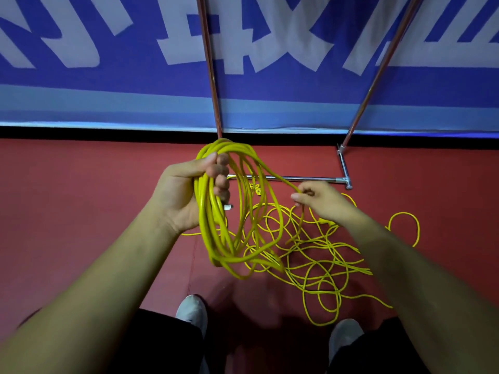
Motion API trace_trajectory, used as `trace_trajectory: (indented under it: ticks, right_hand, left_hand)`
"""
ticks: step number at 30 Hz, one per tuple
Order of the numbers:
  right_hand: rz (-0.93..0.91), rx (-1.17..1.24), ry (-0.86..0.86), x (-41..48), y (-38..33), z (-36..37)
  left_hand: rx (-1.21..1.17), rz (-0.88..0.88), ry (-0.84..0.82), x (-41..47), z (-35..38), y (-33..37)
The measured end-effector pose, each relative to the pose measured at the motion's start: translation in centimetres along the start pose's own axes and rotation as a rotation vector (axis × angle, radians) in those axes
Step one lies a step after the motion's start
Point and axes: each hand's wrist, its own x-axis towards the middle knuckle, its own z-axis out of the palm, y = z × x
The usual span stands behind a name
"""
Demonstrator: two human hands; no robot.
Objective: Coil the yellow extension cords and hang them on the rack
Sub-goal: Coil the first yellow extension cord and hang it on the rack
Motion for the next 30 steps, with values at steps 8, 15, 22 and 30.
trace_trajectory:
  ticks: [8, 15, 22, 30]
  right_hand:
    - [0.406, -0.191, -0.190, -0.4, 9.5, 3.2]
    - [0.209, 0.045, -0.145, -1.2, 0.4, 3.6]
    - [-0.129, -0.048, -0.568, -5.5, -10.8, -1.0]
    - [-0.196, 0.335, -0.340, -5.1, -11.9, -1.6]
  left_hand:
    - [-0.213, 0.136, -0.036, -0.8, -0.9, 3.2]
    - [0.268, 0.120, 0.418, 0.4, -2.1, 2.7]
    - [0.467, -0.186, 0.357, 0.7, -1.7, 0.6]
    - [0.387, -0.402, 0.066, 0.8, 0.7, -2.2]
